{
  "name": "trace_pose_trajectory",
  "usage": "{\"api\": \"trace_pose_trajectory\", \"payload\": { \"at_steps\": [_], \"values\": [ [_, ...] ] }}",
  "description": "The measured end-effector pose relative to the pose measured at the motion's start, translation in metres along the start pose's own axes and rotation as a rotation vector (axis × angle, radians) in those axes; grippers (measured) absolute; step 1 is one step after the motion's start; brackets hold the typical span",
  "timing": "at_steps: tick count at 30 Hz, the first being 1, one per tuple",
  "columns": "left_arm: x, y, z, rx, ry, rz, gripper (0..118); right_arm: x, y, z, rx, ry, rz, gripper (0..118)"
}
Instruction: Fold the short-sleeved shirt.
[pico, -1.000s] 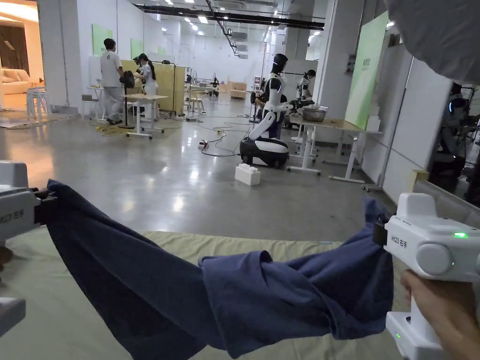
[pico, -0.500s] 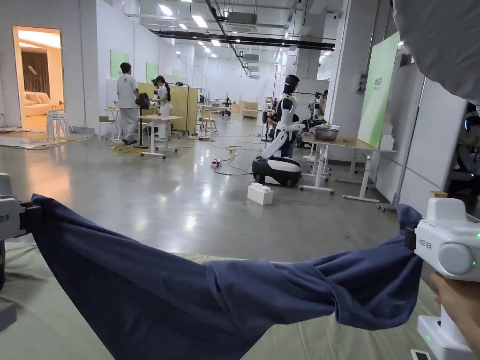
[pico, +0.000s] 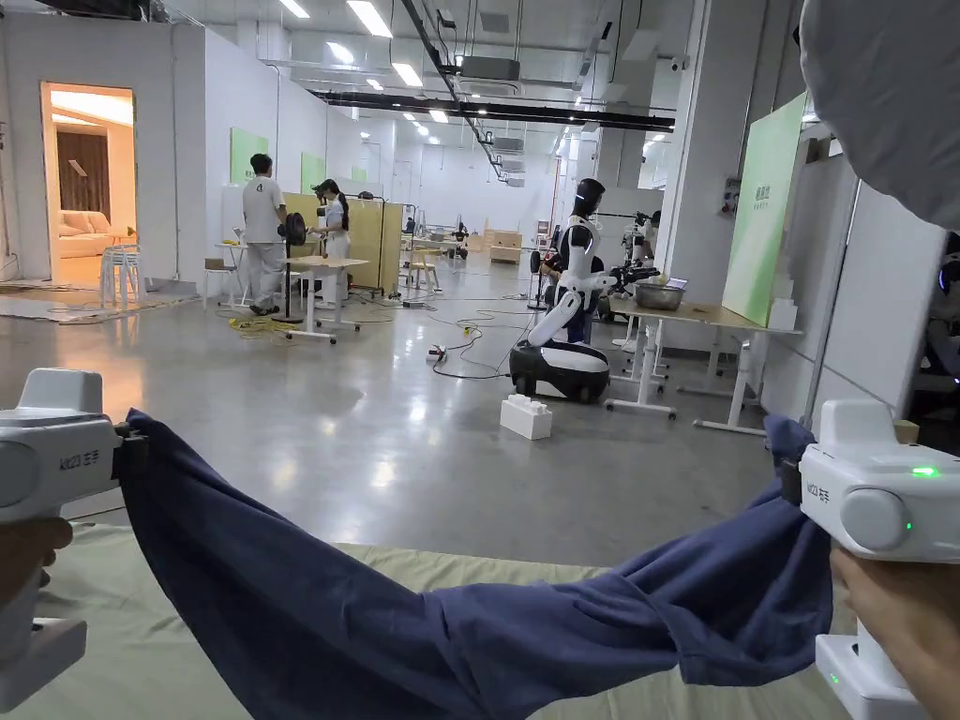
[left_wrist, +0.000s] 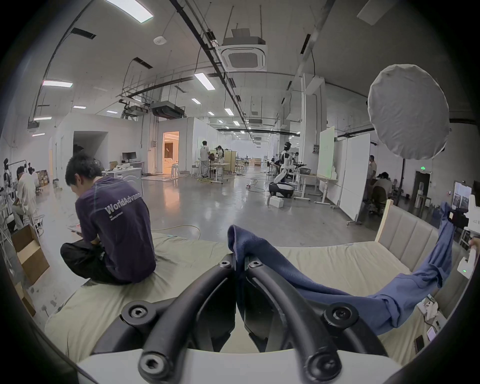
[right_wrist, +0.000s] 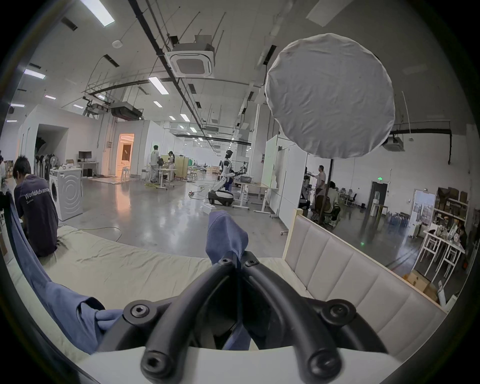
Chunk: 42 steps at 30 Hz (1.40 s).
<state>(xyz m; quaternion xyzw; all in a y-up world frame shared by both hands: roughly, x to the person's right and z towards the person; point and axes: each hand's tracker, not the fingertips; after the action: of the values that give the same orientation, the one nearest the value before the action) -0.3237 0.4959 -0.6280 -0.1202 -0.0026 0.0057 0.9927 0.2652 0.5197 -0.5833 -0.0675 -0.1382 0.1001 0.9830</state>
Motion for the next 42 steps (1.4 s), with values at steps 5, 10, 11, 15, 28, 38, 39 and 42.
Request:
{"api": "trace_pose_trajectory", "payload": {
  "at_steps": [5,10,11,15,28,38,39,42],
  "values": [
    [0.005,-0.025,-0.003,-0.017,-0.002,-0.018,5,-0.007,-0.022,-0.010,-0.039,0.009,0.011,2],
    [0.007,-0.091,0.004,-0.092,-0.023,-0.027,5,-0.018,-0.084,-0.001,-0.119,0.034,0.004,2],
    [0.007,-0.106,0.006,-0.115,-0.022,-0.022,5,-0.021,-0.099,0.002,-0.156,0.037,-0.002,2],
    [0.006,-0.177,0.022,-0.210,-0.027,-0.006,5,-0.032,-0.169,0.022,-0.259,0.064,-0.016,2],
    [-0.036,-0.351,0.103,-0.409,0.019,0.105,5,-0.039,-0.339,0.120,-0.458,0.023,0.006,2],
    [-0.025,-0.355,0.120,-0.387,0.041,0.051,13,-0.053,-0.341,0.147,-0.394,0.046,0.012,23],
    [-0.017,-0.346,0.130,-0.338,0.038,0.030,22,-0.057,-0.334,0.152,-0.349,0.039,0.030,41],
    [-0.002,-0.327,0.146,-0.208,0.035,-0.004,73,-0.069,-0.312,0.167,-0.251,0.032,0.050,67]
  ]
}}
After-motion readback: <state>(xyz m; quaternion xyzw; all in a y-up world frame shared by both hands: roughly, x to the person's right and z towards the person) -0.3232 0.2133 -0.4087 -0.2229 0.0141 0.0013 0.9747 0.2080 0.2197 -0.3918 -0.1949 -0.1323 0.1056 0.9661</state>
